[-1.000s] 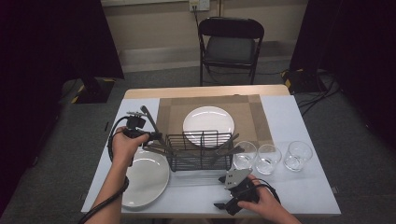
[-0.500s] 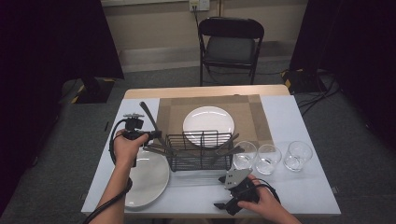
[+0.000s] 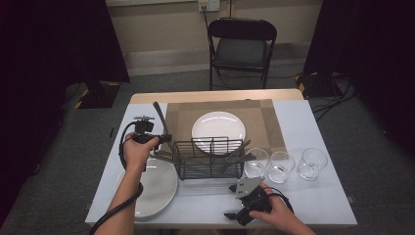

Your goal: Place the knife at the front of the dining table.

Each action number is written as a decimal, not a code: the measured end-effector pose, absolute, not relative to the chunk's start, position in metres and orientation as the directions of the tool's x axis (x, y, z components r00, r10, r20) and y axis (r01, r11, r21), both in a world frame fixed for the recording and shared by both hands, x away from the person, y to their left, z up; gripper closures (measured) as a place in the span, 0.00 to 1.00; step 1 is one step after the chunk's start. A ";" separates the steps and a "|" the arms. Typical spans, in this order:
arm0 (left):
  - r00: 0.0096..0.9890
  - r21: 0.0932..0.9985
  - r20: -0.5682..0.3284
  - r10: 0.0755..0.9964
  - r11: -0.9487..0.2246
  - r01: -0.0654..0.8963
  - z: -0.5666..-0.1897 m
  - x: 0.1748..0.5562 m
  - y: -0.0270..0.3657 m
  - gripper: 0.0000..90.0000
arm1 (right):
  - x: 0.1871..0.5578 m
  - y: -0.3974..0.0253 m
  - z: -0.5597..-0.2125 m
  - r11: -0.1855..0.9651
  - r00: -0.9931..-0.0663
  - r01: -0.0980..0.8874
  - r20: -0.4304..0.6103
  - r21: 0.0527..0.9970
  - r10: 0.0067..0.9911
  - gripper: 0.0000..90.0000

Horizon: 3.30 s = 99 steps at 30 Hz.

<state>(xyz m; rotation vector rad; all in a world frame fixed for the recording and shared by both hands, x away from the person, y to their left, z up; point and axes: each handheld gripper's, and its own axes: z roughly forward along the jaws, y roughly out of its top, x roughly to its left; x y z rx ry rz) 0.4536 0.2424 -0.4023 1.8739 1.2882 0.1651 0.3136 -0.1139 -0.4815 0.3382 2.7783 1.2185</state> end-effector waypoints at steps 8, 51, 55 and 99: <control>0.441 0.699 -0.337 0.832 -0.093 0.709 -0.408 0.458 0.240 0.98 | 0.314 -0.114 -0.481 0.657 -0.972 0.166 0.008 0.735 0.237 0.14; 0.369 0.642 -0.403 0.837 -0.028 0.766 -0.410 0.474 0.240 0.99 | 0.314 -0.114 -0.482 0.657 -0.971 0.167 0.009 0.735 0.237 0.14; 0.371 0.647 -0.397 0.839 -0.030 0.762 -0.412 0.476 0.239 0.99 | 0.314 -0.114 -0.482 0.657 -0.971 0.167 0.009 0.735 0.237 0.14; 0.347 0.604 -0.427 0.835 -0.023 0.797 -0.449 0.475 0.229 0.99 | 0.314 -0.114 -0.482 0.657 -0.972 0.167 0.009 0.735 0.237 0.14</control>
